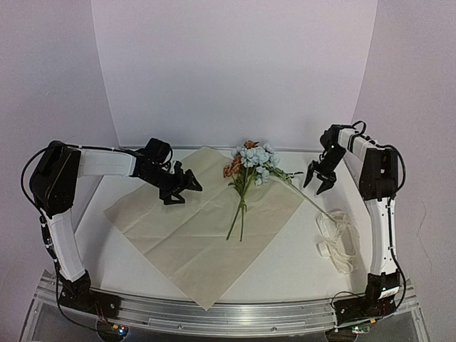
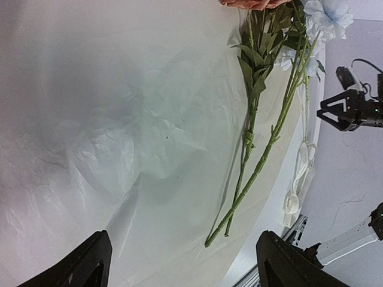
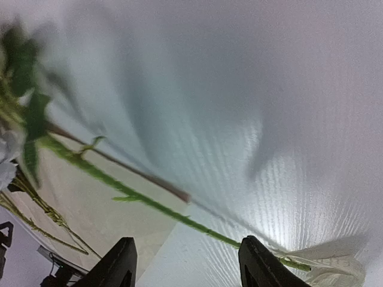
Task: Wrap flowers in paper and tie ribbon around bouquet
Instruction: Pick up the fake flower from the center of the board.
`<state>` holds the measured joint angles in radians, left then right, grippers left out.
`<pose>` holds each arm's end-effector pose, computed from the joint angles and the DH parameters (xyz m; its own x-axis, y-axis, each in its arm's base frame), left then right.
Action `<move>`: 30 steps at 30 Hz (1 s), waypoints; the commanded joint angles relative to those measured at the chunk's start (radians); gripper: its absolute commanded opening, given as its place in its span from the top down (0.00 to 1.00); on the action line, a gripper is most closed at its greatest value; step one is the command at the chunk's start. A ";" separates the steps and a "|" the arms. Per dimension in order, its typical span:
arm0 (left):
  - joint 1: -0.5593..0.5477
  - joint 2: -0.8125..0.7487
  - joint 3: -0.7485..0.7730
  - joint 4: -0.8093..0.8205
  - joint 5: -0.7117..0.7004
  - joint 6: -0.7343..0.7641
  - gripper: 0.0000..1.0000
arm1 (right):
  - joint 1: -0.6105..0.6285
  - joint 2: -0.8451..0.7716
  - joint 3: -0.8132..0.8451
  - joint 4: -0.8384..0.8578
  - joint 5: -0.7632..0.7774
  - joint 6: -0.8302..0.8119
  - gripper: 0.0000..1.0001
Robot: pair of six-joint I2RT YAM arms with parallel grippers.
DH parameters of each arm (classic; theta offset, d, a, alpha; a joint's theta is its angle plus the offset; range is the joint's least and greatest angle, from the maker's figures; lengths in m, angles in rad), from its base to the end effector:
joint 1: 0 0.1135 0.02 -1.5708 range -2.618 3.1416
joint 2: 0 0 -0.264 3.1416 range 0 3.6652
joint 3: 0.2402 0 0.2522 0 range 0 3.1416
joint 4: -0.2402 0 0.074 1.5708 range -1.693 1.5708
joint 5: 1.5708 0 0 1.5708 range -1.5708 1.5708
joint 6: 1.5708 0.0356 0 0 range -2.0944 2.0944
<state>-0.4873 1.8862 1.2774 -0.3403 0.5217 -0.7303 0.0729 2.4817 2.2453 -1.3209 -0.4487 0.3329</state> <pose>0.3436 -0.2021 0.1884 -0.9770 -0.1368 -0.1636 0.0143 0.7234 -0.6903 0.4798 0.0505 0.1702 -0.9659 0.2247 0.1290 0.2584 0.8727 0.4143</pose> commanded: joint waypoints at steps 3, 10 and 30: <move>0.003 -0.052 0.033 0.021 0.003 0.010 0.14 | -0.010 -0.095 -0.204 0.081 -0.049 0.148 0.34; 0.002 -0.057 0.025 0.039 0.006 -0.001 0.14 | -0.012 -0.162 -0.368 0.234 -0.149 0.302 0.34; 0.001 -0.046 0.001 0.078 0.023 -0.008 0.14 | 0.269 -0.343 -0.645 0.257 0.035 0.258 0.45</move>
<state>-0.4873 1.8786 1.2760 -0.3012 0.5252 -0.7338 0.2814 2.1799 1.5812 -0.9493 -0.5671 0.6661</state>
